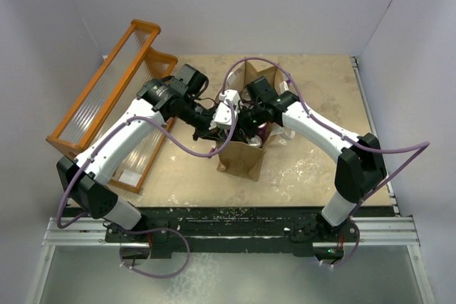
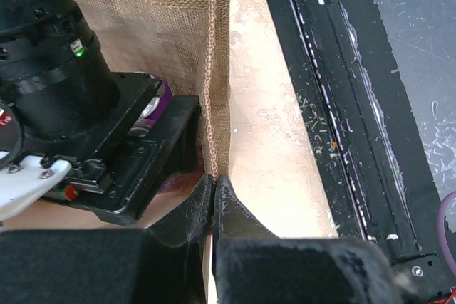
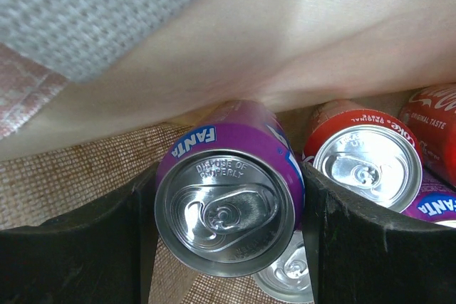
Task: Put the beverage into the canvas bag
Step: Place the drink in the canvas bag.
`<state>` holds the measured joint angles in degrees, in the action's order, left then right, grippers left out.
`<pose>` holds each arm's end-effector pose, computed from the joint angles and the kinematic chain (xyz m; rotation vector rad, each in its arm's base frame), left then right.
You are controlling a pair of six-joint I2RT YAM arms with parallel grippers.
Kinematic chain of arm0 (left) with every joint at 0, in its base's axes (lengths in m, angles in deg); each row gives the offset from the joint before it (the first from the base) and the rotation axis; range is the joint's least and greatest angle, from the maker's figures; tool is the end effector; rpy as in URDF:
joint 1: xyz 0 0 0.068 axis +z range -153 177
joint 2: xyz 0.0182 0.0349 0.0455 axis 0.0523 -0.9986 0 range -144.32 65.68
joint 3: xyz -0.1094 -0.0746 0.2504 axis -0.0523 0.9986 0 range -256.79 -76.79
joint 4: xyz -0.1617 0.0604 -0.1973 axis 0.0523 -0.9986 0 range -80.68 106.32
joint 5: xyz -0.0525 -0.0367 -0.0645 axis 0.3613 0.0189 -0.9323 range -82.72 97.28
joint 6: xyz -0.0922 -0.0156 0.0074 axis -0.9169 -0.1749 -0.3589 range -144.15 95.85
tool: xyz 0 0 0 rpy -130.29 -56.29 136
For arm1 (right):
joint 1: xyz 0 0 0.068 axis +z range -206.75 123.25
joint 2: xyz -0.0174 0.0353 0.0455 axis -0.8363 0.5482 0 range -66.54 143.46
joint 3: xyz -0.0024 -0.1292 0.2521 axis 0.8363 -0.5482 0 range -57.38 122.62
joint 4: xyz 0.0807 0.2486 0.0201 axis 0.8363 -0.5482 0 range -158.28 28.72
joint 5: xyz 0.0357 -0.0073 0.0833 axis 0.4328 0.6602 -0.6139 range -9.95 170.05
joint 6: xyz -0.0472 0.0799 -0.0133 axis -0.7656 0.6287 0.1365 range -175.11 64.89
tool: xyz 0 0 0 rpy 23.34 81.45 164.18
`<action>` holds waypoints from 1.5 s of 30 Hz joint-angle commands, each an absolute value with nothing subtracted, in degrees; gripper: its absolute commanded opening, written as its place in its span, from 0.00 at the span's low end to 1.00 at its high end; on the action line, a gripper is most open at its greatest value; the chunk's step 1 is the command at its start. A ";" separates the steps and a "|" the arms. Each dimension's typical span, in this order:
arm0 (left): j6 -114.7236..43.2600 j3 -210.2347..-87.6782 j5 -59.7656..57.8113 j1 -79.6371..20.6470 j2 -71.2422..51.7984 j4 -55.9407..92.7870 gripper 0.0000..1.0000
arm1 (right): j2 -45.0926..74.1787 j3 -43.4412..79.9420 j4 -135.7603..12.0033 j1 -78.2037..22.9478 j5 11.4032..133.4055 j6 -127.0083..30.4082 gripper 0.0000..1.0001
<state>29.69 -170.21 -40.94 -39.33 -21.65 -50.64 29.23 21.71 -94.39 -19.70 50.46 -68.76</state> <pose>0.2112 -0.2337 0.3599 1.8653 1.4720 -0.9508 0.2905 0.2717 0.2612 -1.2569 2.1024 0.8116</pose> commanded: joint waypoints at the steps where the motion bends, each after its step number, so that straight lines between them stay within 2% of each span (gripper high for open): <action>1: 31.13 -173.46 -47.19 -38.91 -19.36 -49.73 0.00 | 26.46 20.20 -93.11 -17.00 51.50 -69.61 0.02; 21: 31.90 -173.28 -48.35 -38.25 -18.60 -50.00 0.00 | 28.64 12.76 -88.16 -13.24 57.11 -73.35 0.26; 38: 33.19 -172.12 -48.00 -38.28 -18.33 -50.10 0.00 | 31.71 16.54 -90.11 -13.23 56.28 -73.74 0.58; 45: 33.85 -171.88 -47.91 -38.24 -18.17 -50.11 0.00 | 31.55 18.88 -93.01 -13.24 54.16 -73.92 0.67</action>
<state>32.45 -170.21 -41.73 -37.87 -21.51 -50.92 31.20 16.11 -88.59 -15.13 58.46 -74.16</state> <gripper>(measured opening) 0.009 0.692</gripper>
